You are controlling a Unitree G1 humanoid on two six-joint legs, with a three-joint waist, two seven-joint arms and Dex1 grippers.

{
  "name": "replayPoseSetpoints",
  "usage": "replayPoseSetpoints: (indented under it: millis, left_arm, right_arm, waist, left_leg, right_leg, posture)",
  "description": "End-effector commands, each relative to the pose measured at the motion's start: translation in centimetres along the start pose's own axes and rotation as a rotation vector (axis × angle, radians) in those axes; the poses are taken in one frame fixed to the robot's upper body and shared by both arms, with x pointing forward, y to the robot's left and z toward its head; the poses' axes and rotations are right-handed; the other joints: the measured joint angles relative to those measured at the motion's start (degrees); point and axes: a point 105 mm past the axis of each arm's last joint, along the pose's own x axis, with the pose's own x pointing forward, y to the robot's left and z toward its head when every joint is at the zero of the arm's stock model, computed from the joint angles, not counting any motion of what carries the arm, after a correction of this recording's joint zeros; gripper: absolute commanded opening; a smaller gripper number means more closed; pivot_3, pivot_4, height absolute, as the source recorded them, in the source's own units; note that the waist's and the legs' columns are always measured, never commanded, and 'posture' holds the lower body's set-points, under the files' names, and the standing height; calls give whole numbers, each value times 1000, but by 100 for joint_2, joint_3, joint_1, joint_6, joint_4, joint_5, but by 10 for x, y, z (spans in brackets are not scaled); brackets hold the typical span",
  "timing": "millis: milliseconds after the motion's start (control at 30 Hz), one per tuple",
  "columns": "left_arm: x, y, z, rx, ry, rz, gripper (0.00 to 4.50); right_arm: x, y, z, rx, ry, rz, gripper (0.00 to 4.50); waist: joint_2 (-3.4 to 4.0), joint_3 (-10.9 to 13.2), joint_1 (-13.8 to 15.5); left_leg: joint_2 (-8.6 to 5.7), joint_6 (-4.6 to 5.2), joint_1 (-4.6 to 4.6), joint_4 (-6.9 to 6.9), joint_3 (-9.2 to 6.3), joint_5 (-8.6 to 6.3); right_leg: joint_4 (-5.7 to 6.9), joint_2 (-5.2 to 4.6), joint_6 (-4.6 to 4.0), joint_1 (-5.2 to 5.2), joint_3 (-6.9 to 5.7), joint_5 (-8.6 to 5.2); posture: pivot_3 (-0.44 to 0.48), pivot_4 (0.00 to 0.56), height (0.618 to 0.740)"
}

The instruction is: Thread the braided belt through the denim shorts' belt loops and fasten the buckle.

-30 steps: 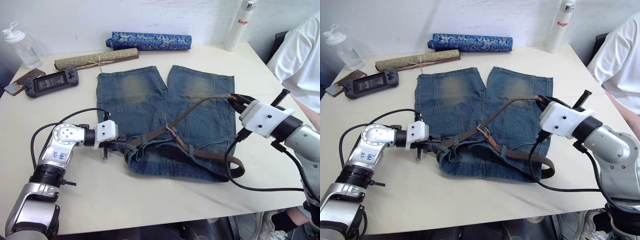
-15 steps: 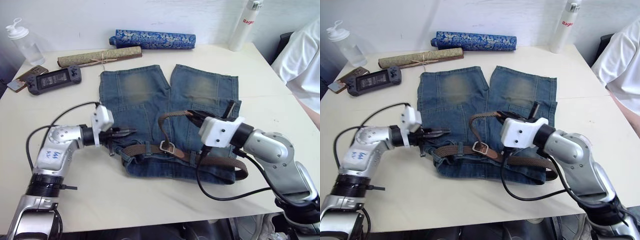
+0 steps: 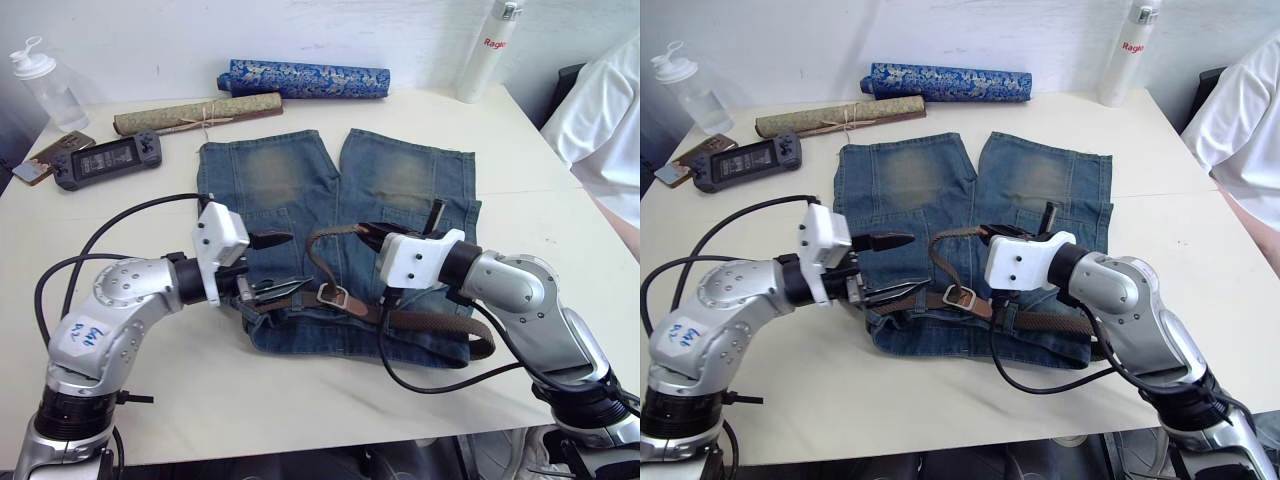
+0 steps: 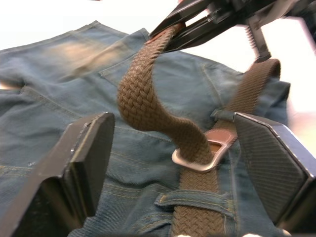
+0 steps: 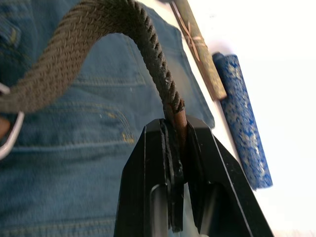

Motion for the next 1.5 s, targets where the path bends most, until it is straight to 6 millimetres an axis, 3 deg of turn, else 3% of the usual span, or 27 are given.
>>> replayPoseSetpoints:
  millis: [33,267,467,600,833,1067,1233,1333,1500]
  left_arm:
    - [11,3,13,72,-38,79,4216]
    - [26,-6,10,110,-22,88,4216]
    - [31,0,3,159,10,128,4216]
    - [32,-3,4,158,-12,109,3140]
    - [35,-3,2,135,-17,110,68]
    - [35,-1,2,93,-32,113,68]
    - [31,-9,10,-127,-133,60,68]
    - [27,-11,12,-217,-170,47,0]
    - [23,-13,14,-289,-189,28,0]
  right_arm:
    - [1,-5,9,-40,-29,-11,0]
    - [3,-4,14,-40,-39,-12,0]
    - [3,-4,15,-40,-38,-15,0]
    - [3,-4,15,-37,-36,-20,0]
    - [2,-4,15,-36,-34,-24,0]
    - [1,-3,16,-19,-35,-18,0]
    - [0,-4,19,57,-52,-35,0]
    - [0,-7,21,99,-60,-63,1230]
    - [-1,-8,23,104,-57,-81,3784]
  waist:
    - [-3,2,-1]
    - [-4,3,-24]
    - [-4,3,-5]
    - [-5,3,-5]
    - [-5,3,-8]
    - [-5,3,-10]
    - [-5,3,-8]
    - [-5,3,-7]
    - [-5,3,-6]
  left_leg:
    - [0,0,-1,0,0,0]
    - [0,0,0,-1,0,0]
    - [0,0,0,-1,0,0]
    - [0,0,-1,-1,0,0]
    - [0,0,-1,-1,0,0]
    - [0,0,0,-1,0,0]
    - [0,0,-1,0,0,0]
    - [0,0,-1,-1,-1,0]
    - [0,-1,0,-1,0,0]
  right_leg:
    - [0,0,0,-1,0,0]
    - [1,1,0,-3,0,0]
    - [0,0,0,-3,-1,0]
    - [0,0,0,-2,0,0]
    - [1,0,0,-3,0,0]
    - [1,0,0,-3,0,0]
    - [1,0,0,-2,-1,0]
    - [1,0,1,-3,-1,0]
    - [0,0,1,-1,-1,0]
  posture:
    - [0,150,645]
    - [0,150,645]
    - [0,150,645]
    - [0,150,645]
    - [0,150,645]
    - [0,150,645]
    - [0,150,645]
    - [0,150,645]
    - [0,150,645]
